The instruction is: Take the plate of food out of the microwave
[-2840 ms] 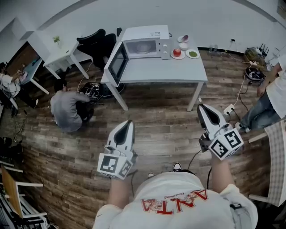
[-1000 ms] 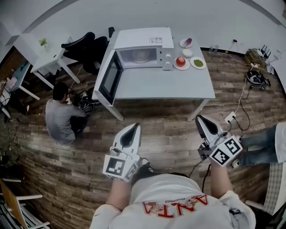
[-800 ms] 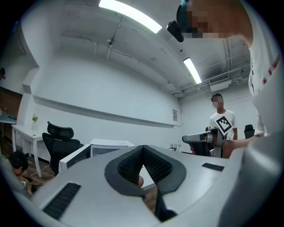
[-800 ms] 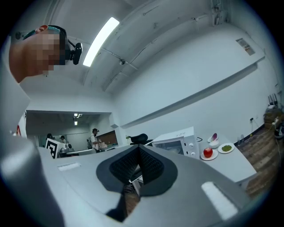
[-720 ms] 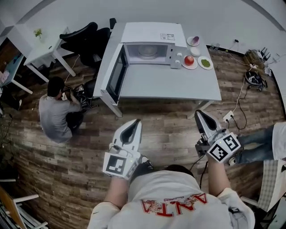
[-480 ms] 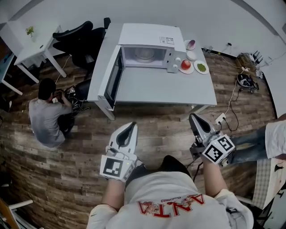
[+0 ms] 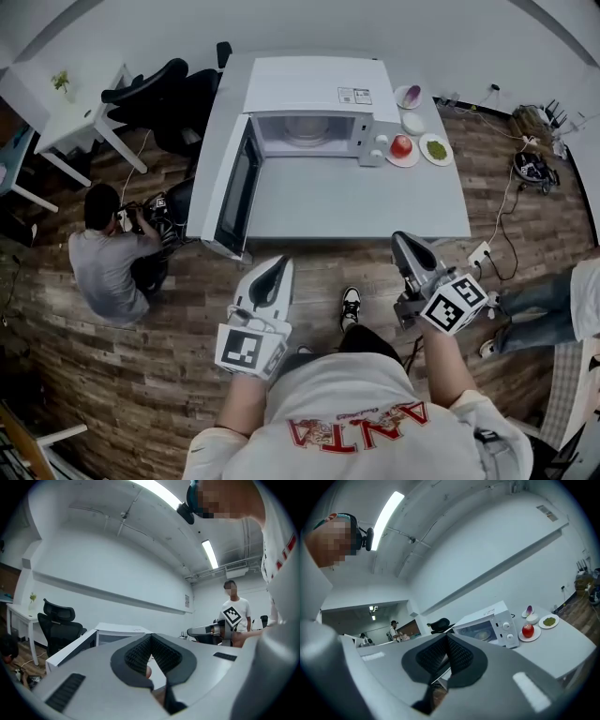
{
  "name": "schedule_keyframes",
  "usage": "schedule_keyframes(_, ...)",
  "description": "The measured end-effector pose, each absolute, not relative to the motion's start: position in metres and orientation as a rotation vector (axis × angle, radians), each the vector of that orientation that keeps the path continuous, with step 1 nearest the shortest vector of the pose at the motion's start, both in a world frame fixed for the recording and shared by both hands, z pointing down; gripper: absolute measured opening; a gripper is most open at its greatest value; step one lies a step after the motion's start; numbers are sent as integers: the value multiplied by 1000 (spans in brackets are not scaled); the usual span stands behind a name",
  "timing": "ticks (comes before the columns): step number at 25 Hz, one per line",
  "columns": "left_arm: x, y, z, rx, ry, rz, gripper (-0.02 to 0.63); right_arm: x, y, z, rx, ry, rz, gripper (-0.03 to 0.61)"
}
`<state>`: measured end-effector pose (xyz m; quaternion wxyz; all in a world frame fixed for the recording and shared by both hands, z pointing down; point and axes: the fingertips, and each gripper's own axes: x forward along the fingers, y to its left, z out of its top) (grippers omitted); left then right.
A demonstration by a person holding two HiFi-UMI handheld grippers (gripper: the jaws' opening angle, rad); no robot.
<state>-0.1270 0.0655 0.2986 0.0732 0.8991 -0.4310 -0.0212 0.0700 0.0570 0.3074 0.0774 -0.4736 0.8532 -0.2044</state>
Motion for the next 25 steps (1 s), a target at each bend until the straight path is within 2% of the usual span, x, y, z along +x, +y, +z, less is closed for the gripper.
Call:
schedule_keyframes(12,-65,-66,303,2591,-1517,30,9,141,-88,337,-1283,2562,-761,2)
schedule_keyframes(19,-50,-111,322,2564,-1549,75,9,134,-138,376,-1247,2511,-925,2)
schedule_keyframes(25,-69,-127,345,2555,-1542,66,9,101,-167,413,-1205,2243,-1195,2)
